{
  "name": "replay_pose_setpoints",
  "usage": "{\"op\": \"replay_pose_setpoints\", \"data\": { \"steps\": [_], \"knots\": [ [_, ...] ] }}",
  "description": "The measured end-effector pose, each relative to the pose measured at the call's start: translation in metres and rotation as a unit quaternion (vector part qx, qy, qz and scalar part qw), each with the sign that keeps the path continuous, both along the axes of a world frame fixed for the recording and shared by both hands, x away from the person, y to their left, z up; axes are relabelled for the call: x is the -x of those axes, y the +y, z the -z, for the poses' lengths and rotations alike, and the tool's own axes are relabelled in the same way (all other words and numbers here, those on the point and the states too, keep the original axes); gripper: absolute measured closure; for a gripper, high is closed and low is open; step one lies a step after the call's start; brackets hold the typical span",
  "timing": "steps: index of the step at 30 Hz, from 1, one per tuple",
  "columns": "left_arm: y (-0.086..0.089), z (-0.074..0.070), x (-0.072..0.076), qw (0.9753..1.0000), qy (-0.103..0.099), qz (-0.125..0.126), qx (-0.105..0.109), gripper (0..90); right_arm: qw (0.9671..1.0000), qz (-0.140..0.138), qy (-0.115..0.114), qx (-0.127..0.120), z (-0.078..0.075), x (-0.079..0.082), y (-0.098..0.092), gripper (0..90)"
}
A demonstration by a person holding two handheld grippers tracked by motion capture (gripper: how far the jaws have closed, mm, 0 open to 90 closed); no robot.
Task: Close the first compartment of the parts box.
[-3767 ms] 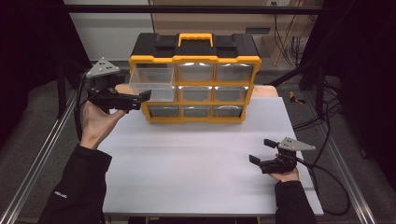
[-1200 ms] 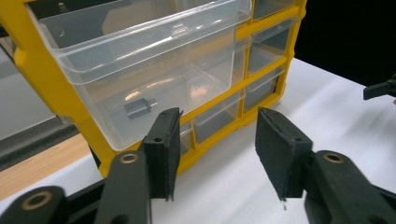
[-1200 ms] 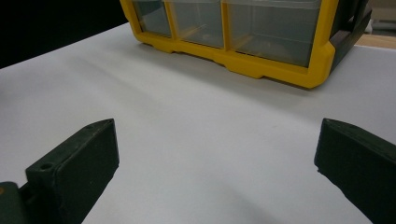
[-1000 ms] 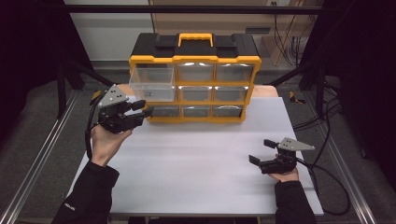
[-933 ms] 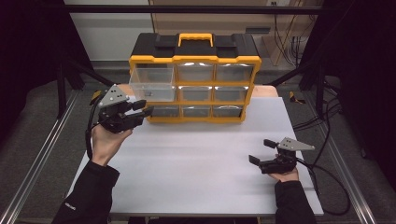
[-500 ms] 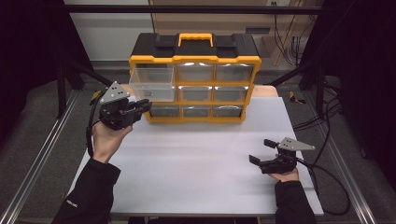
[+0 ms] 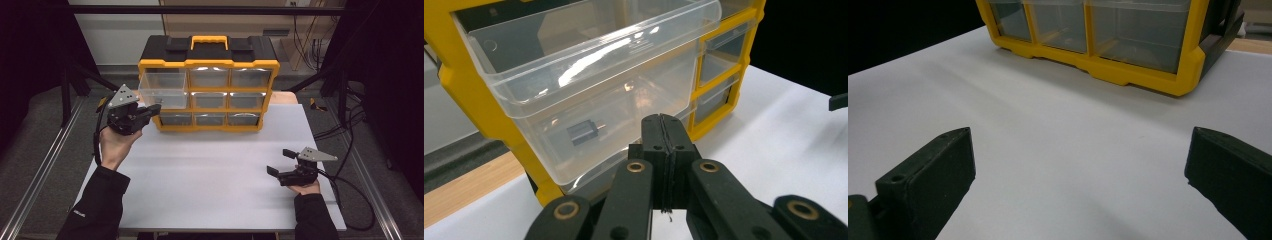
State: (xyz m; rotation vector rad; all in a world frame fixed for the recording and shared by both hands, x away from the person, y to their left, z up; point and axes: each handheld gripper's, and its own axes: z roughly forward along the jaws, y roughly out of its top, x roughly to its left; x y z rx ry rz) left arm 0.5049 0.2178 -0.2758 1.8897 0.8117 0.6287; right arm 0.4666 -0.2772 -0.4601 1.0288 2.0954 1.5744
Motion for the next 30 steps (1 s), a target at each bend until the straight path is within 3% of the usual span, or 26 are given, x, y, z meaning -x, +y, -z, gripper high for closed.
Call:
{"op": "replay_pose_setpoints", "data": {
  "steps": [4, 9, 12, 17, 30],
  "knots": [
    [0.001, 0.001, -0.003, 1.0000, -0.002, -0.002, 0.002, 89.2, 1.0000, 0.000, 0.000, -0.001, 0.000, 0.000, 0.000, 0.4],
    [0.000, 0.001, -0.008, 0.9998, -0.018, -0.006, -0.002, 89.2, 1.0000, 0.000, 0.000, -0.002, 0.000, 0.000, 0.000, 0.4],
    [-0.002, 0.000, -0.010, 0.9999, -0.012, -0.007, -0.001, 89.2, 1.0000, 0.000, 0.000, -0.002, 0.000, 0.000, 0.000, 0.4],
    [-0.006, 0.000, -0.014, 0.9997, -0.020, -0.006, -0.011, 89.2, 1.0000, 0.000, -0.001, -0.002, -0.001, 0.001, 0.000, 0.4],
    [-0.006, -0.001, -0.019, 0.9996, -0.027, -0.005, -0.011, 89.2, 1.0000, 0.000, 0.000, -0.002, 0.000, 0.000, 0.000, 0.4]
  ]
}}
